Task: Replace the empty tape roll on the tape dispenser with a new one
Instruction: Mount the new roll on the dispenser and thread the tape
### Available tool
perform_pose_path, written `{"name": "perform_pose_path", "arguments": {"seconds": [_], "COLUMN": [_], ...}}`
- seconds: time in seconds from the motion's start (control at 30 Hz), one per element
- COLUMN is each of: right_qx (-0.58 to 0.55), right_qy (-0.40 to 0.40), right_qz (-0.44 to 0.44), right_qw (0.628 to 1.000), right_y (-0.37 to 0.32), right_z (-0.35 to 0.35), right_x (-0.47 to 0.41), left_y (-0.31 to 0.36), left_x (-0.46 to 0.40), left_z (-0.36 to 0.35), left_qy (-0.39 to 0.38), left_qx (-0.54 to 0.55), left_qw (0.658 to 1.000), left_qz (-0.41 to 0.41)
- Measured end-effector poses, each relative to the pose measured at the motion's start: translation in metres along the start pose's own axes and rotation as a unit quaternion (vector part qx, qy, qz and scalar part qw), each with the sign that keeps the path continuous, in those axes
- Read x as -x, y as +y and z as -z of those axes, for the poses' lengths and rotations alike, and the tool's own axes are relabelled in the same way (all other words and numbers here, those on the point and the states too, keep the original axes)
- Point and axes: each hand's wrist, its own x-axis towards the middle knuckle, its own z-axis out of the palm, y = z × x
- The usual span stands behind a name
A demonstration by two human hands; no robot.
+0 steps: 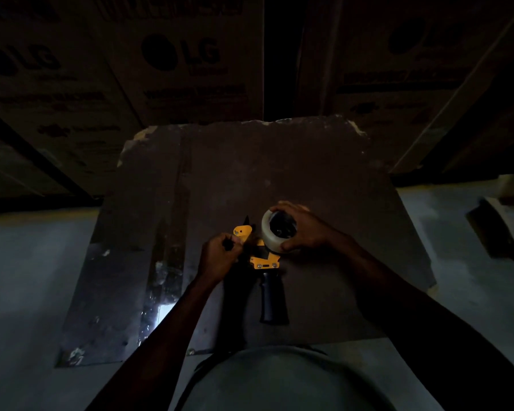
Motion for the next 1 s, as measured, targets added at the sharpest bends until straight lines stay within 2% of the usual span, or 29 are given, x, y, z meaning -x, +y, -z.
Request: {"name": "perform_pose_path", "arguments": {"seconds": [0.33,0.5,0.57,0.63,0.7,0.73,0.83,0.9,1.0], "right_qx": [0.089,0.104,0.110,0.108,0.097,0.093,0.083,0.056,-0.121], "right_qy": [-0.031,-0.025,-0.024,-0.028,-0.033,-0.034,-0.038,-0.044,0.003], "right_qz": [-0.011,-0.010,-0.012,-0.007,-0.007,-0.006,-0.001,0.000,-0.037], "right_qw": [0.995,0.994,0.994,0.994,0.995,0.995,0.996,0.997,0.992], "right_y": [0.001,0.004,0.001,-0.001,-0.001,-0.001,-0.001,0.003,0.009], "right_z": [-0.011,-0.013,-0.010,-0.008,-0.008,-0.008,-0.009,-0.007,-0.002], "right_x": [-0.017,-0.016,-0.016,-0.016,-0.015,-0.016,-0.019,-0.018,-0.008], "left_y": [-0.010,-0.007,0.001,0.009,0.018,0.024,0.027,0.034,0.034], "left_x": [-0.010,-0.012,-0.014,-0.023,-0.039,-0.047,-0.067,-0.068,-0.068], "left_z": [-0.003,-0.002,0.000,-0.002,-0.006,-0.007,-0.017,-0.023,-0.023], "left_qy": [-0.020,-0.080,-0.051,0.017,0.028,0.005,-0.128,-0.181,-0.227], "left_qx": [-0.005,-0.059,-0.064,-0.078,-0.056,-0.057,-0.141,-0.111,-0.057], "left_qw": [1.000,0.995,0.997,0.997,0.998,0.998,0.982,0.977,0.972], "left_qz": [0.004,-0.017,0.005,0.008,-0.004,-0.006,-0.016,0.014,0.032]}}
